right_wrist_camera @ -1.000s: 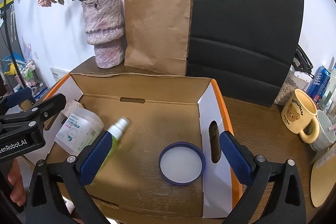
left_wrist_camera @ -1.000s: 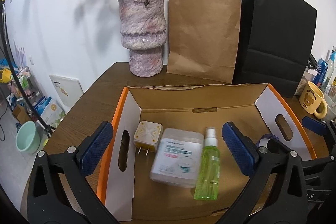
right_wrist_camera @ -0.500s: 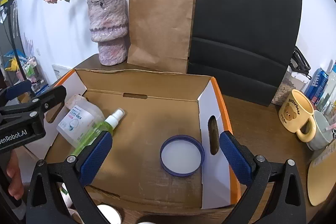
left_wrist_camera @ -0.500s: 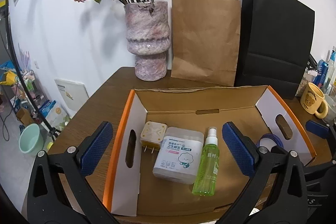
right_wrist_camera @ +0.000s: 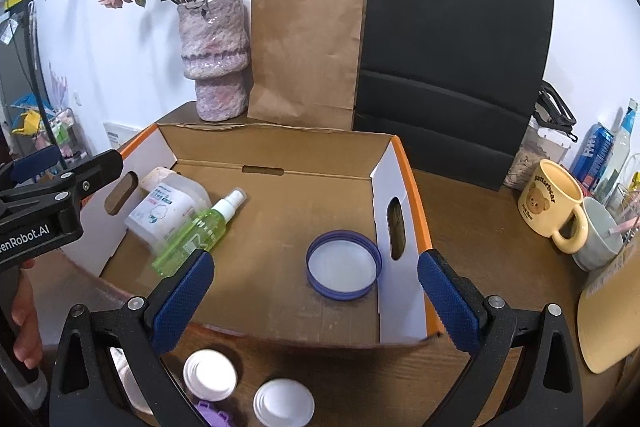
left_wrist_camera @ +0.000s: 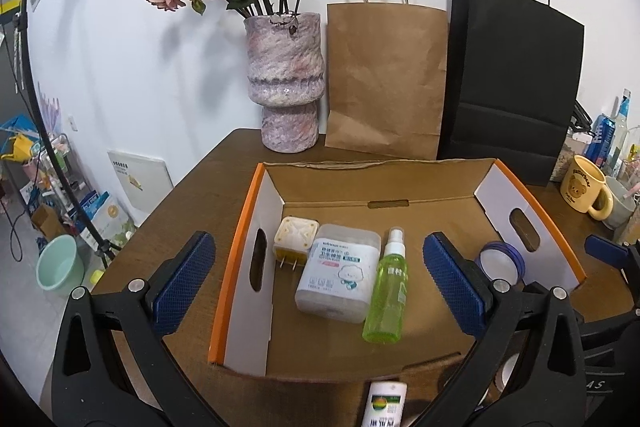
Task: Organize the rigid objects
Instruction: 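Open both tools, releasing the tub and spray bottle into the box, then withdraw both tools from the box back over the table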
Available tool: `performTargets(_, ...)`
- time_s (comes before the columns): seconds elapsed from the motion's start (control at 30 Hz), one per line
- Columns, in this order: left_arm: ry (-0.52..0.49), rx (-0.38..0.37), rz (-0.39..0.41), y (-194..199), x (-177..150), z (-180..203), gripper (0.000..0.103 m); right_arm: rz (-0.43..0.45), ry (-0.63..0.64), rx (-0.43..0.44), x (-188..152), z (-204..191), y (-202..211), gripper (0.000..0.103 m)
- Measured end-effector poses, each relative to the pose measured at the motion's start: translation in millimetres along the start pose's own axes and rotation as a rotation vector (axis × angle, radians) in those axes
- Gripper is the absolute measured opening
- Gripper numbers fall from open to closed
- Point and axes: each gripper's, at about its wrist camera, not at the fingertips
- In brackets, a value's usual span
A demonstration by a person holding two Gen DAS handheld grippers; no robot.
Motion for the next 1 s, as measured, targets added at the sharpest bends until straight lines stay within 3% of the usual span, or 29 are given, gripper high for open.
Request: performTargets(1.0,-0.019,-0.063,-0.003,70,-49,-4,0.103,-0.003,-0.002,0.015,-56,-16,62,0.103)
Point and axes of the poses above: each gripper's, at about its wrist camera, not at the fingertips, and y roughly against the way its jaws point, z to its right, x to its top, and after that the axes turned 2 degrees about -y, right-handed
